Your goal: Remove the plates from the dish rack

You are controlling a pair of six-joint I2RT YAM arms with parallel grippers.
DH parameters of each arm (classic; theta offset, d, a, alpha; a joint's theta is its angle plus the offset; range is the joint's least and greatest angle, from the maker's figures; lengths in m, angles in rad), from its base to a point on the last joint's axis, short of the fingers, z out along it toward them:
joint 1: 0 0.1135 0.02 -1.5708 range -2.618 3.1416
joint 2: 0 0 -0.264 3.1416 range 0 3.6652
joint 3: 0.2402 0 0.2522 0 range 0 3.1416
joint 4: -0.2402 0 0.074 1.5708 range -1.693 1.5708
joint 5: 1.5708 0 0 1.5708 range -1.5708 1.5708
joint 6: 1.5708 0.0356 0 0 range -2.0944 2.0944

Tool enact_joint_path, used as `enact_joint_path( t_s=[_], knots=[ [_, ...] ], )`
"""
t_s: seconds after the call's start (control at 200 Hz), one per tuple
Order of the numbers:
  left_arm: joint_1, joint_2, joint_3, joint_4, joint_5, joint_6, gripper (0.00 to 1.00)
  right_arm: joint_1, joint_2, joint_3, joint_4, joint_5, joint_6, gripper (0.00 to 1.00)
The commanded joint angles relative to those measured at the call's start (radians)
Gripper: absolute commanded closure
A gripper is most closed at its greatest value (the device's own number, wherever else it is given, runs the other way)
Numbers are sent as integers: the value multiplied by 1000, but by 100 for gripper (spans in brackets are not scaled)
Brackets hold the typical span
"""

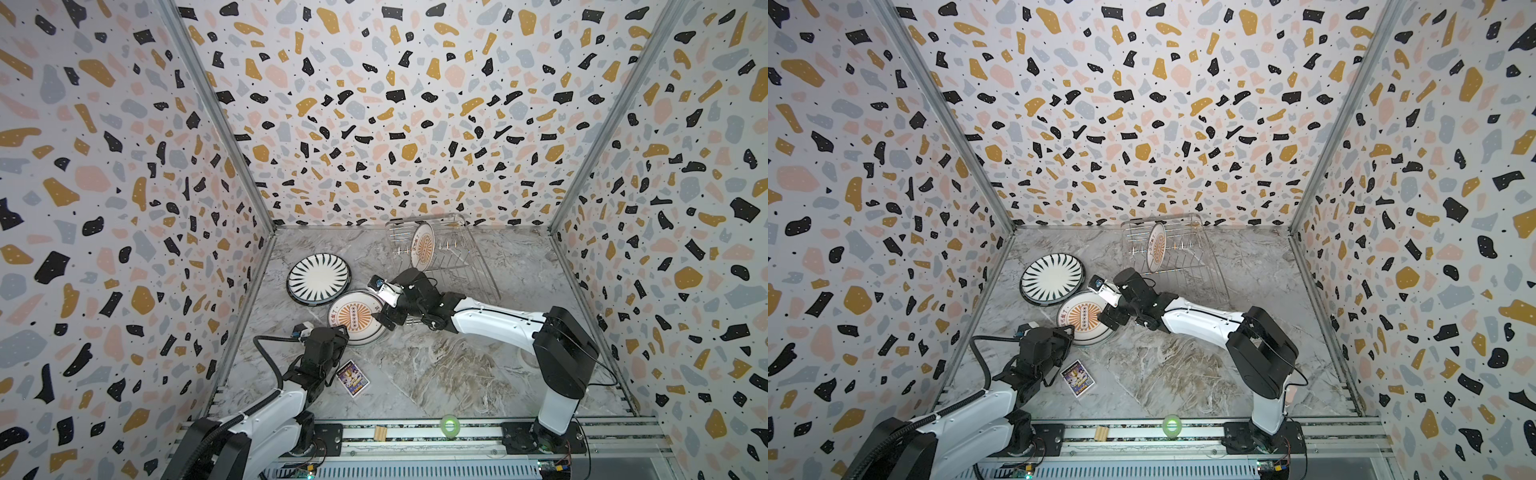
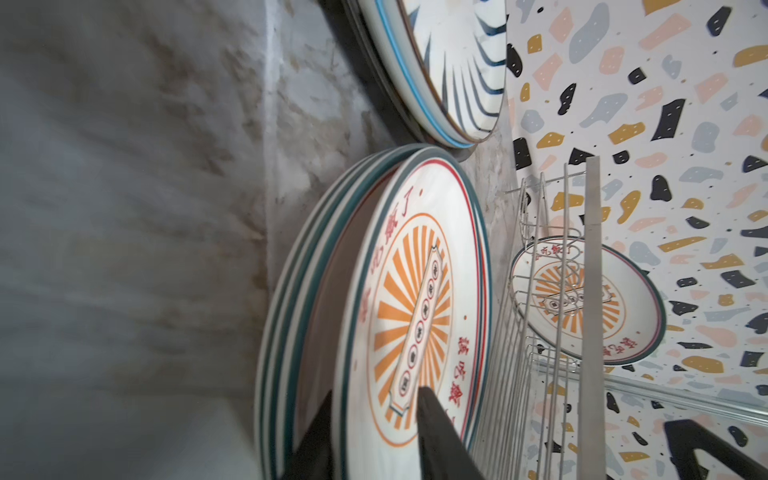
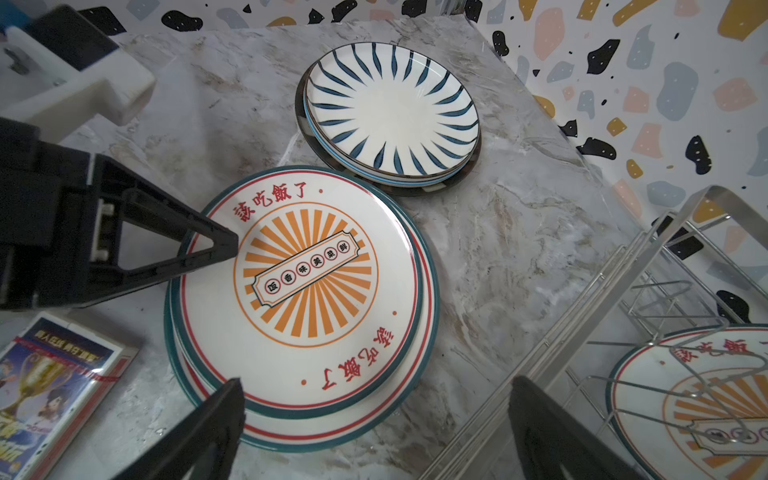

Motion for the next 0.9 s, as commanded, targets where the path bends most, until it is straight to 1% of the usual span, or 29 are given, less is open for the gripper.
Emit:
enact_joint_path(
  t_s=[0.0, 0.185, 0.315, 0.391, 0.476, 0.591, 0.656, 0.761, 0.896],
  knots=[
    [5, -4, 46, -27, -53, 79, 64, 4, -25, 16, -11, 21, -12, 0],
    [5, -5, 56, -51, -93, 113, 64, 4, -24, 20, -14, 31, -12, 0],
    [4, -18, 77, -90, -149, 161, 64, 5, -22, 21, -16, 35, -14, 0],
    [4, -9, 82, -90, -154, 172, 64, 5, -21, 21, -16, 39, -14, 0],
    [-6, 2, 97, -92, -159, 193, 64, 4, -17, 23, -17, 45, -14, 0],
    [-33, 0, 122, -116, -200, 232, 64, 4, -15, 25, -20, 46, -16, 0],
    [-47, 0, 126, -116, -220, 233, 63, 5, -13, 27, -22, 48, -18, 0],
    [-69, 11, 116, -100, -215, 229, 63, 4, -10, 28, -22, 52, -19, 0],
    [-80, 18, 120, -146, -242, 224, 63, 4, -6, 30, -27, 60, -21, 0]
  ],
)
